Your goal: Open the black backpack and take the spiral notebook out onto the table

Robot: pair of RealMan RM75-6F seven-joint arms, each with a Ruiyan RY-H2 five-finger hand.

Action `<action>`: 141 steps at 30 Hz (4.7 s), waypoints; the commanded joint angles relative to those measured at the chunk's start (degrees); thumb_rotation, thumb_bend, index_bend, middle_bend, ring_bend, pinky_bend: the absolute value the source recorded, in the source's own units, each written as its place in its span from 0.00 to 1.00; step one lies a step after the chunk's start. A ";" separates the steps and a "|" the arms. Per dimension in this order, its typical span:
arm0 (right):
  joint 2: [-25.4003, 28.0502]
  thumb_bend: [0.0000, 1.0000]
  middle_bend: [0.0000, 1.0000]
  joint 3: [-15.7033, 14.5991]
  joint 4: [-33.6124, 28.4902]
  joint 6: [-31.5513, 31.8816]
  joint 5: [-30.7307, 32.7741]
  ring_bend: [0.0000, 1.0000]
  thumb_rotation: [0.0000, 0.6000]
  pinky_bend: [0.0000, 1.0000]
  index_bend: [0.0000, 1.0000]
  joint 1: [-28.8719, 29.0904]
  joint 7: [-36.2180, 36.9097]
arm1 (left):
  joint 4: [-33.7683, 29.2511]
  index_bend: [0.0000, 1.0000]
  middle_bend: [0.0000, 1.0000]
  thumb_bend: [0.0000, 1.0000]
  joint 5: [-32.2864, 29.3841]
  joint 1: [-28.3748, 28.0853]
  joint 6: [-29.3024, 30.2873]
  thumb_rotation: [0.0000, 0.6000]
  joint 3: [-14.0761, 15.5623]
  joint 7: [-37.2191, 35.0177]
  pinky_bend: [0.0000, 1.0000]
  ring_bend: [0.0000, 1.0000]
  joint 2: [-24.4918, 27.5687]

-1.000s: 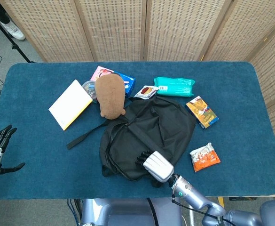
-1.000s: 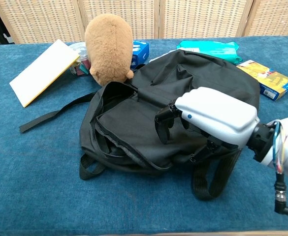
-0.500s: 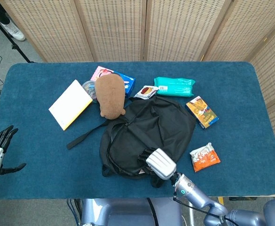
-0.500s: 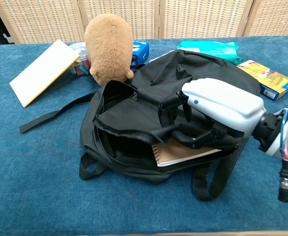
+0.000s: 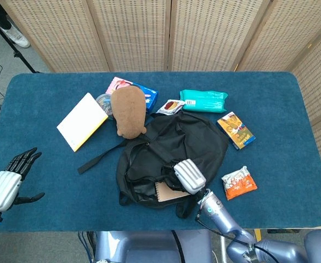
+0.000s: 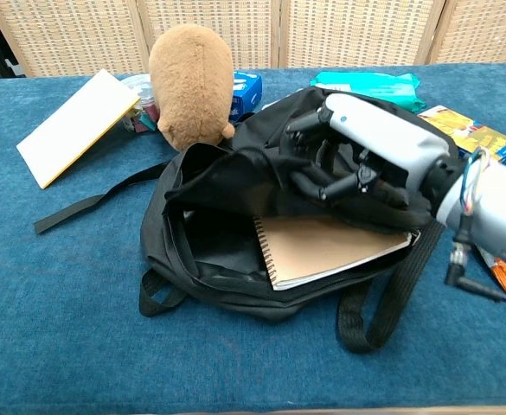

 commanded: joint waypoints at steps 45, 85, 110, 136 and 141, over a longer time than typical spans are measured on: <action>16.51 0.72 0.60 14.75 -15.02 -28.53 49.38 0.50 1.00 0.51 0.67 6.43 10.41 | 10.80 0.39 0.13 0.10 16.76 -29.60 -10.58 1.00 0.79 -6.37 0.23 0.17 -24.25; 19.36 0.78 0.60 14.15 -8.95 -34.94 50.02 0.50 1.00 0.51 0.68 8.59 20.24 | 27.82 0.36 0.07 0.00 10.20 -41.54 -18.86 1.00 2.44 -5.70 0.23 0.07 -40.42; 21.06 0.81 0.60 13.97 -9.05 -34.49 51.38 0.50 1.00 0.48 0.68 9.36 22.03 | 32.38 0.34 0.00 0.00 8.43 -42.28 -17.42 1.00 4.39 -5.21 0.23 0.04 -43.84; 22.61 0.81 0.60 13.71 -10.74 -33.77 51.04 0.50 1.00 0.48 0.68 9.13 22.92 | 37.40 0.34 0.04 0.60 5.05 -43.62 -18.99 1.00 2.79 -3.86 0.23 0.05 -49.17; 22.29 0.81 0.60 13.55 -9.59 -33.47 51.62 0.50 1.00 0.48 0.68 9.17 23.24 | 40.47 0.57 0.35 0.57 5.58 -41.94 -12.92 1.00 2.26 -4.69 0.34 0.23 -51.22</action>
